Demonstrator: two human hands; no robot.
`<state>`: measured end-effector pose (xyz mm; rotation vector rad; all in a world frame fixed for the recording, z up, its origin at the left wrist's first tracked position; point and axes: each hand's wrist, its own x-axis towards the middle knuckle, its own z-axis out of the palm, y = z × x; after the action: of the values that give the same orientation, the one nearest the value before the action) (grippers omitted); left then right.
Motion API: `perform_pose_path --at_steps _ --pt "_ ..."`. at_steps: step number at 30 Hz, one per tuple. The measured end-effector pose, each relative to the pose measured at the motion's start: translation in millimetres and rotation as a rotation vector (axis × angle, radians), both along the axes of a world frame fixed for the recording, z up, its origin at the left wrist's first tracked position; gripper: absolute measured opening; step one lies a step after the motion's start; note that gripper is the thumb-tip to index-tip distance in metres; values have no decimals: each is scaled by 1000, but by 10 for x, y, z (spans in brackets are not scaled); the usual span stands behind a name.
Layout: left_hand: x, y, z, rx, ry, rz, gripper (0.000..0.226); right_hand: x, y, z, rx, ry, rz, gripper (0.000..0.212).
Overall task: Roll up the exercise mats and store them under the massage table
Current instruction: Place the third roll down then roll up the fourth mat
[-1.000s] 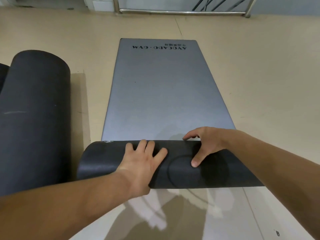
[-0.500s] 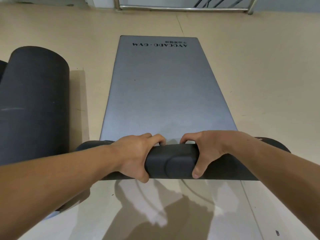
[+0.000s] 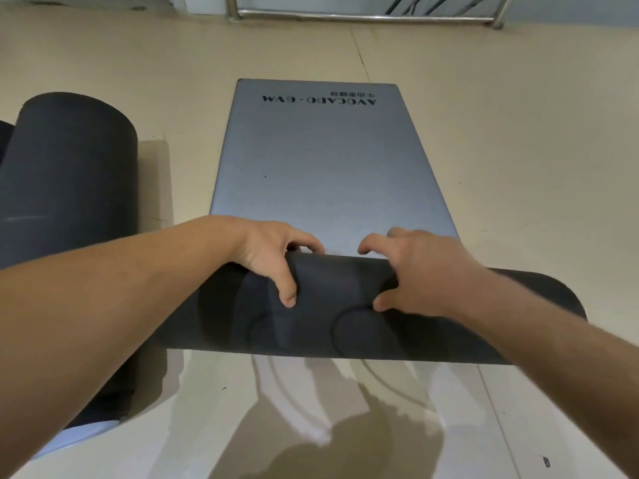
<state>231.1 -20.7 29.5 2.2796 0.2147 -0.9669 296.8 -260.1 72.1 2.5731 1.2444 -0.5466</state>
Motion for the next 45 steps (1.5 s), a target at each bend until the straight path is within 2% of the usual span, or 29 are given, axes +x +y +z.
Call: perform_pose_path --at_steps 1,2,4,6,9,11,14,17,20,24,28,31,40,43,45 --pt "25 61 -40 -4 -7 21 86 -132 5 -61 -17 -51 22 78" --pt "27 114 -88 -13 -9 38 88 -250 26 -146 -74 -70 37 90" --pt "-16 192 -199 4 -18 51 93 -416 83 -357 -240 -49 26 135" --pt "-76 226 -267 110 -80 32 98 -413 139 -526 -252 -73 28 152" --pt "-198 187 -200 402 -337 -48 87 -186 255 -606 -202 -104 59 151" --pt "-323 71 -122 516 -462 -122 79 31 376 -551 -198 -76 80 152" --pt "-513 -221 -125 652 -426 -241 105 346 558 -409 -189 26 73 147" --pt "-668 -397 -330 758 -293 -218 133 550 679 -346 -184 146 32 144" --pt "-671 -356 -554 753 -281 -150 145 617 769 -369 -168 159 -4 143" --pt "-510 -281 -715 781 -329 -107 144 365 741 -480 -120 -71 61 131" --pt "-396 -203 -822 782 -337 -92 142 54 518 -790 -233 -135 83 155" --pt "-312 -146 -820 752 -316 -110 141 120 462 -999 -155 -194 100 148" --pt "-207 -67 -413 587 -274 -154 122 390 506 -672 -103 -43 163 121" --pt "-326 -191 -264 476 -209 -210 114 287 316 -556 -135 78 164 121" --pt "-387 -280 -171 359 -137 -232 103 227 170 -455 -164 232 139 118"
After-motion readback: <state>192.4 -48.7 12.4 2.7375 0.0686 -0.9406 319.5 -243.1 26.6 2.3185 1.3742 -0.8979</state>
